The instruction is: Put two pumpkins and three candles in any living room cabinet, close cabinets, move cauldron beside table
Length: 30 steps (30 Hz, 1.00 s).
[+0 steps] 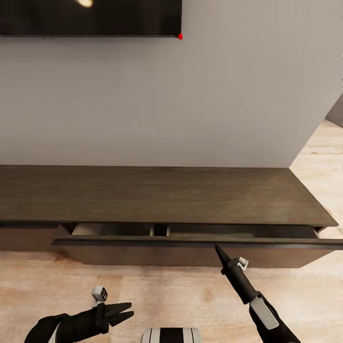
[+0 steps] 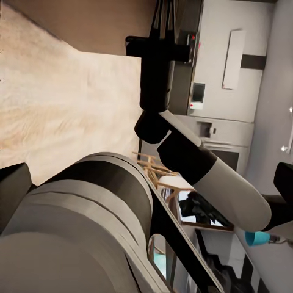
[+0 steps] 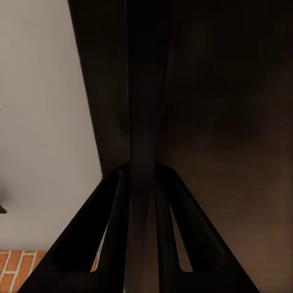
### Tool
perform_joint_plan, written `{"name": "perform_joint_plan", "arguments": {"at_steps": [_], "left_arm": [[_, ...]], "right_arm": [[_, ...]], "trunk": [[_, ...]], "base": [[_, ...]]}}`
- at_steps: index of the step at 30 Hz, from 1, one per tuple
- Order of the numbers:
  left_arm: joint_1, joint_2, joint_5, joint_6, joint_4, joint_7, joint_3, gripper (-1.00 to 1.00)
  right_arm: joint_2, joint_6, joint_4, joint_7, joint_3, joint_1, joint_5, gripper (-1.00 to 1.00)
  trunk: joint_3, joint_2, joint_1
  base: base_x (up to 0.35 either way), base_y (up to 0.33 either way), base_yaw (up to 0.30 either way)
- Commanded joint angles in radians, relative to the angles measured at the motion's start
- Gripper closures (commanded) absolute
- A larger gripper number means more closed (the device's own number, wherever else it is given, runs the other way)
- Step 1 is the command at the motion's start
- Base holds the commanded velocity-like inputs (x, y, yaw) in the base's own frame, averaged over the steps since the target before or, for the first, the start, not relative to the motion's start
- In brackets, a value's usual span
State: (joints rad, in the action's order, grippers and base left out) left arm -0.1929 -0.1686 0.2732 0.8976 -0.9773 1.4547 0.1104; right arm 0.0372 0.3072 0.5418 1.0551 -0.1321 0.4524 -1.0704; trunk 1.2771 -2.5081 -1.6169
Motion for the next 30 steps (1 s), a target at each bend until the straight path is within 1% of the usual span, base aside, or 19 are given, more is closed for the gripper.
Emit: {"name": "perform_joint_plan", "arguments": {"at_steps": [1,15,20,26,30], "left_arm": [[0.000,0.000,0.001,0.010,0.000,0.003,0.000,-1.00],[0.000,0.000,0.001,0.010,0.000,0.003,0.000,-1.00],[0.000,0.000,0.001,0.010,0.000,0.003,-0.001,-1.00],[0.000,0.000,0.001,0.010,-0.001,0.003,0.000,-1.00],[0.000,0.000,0.001,0.010,-0.001,0.003,0.000,-1.00]], "right_arm": [[0.000,0.017,0.000,0.007,0.008,0.000,-0.005,1.00],[0.001,0.019,-0.002,0.001,0.008,0.000,-0.005,1.00],[0.001,0.019,-0.002,0.000,0.008,0.000,-0.005,1.00],[0.001,0.019,-0.002,0.001,0.008,0.000,-0.005,1.00],[0.001,0.019,-0.002,0.002,0.008,0.000,-0.005,1.00]], "trunk": [[0.001,0.000,0.001],[0.001,0.000,0.001],[0.001,0.000,0.001],[0.001,0.000,0.001],[0.001,0.000,0.001]], "base": [[-0.278,0.068,0.000],[-0.307,0.016,0.000],[-0.119,0.000,0.000],[-0.264,0.000,0.000],[-0.076,0.000,0.000]]}}
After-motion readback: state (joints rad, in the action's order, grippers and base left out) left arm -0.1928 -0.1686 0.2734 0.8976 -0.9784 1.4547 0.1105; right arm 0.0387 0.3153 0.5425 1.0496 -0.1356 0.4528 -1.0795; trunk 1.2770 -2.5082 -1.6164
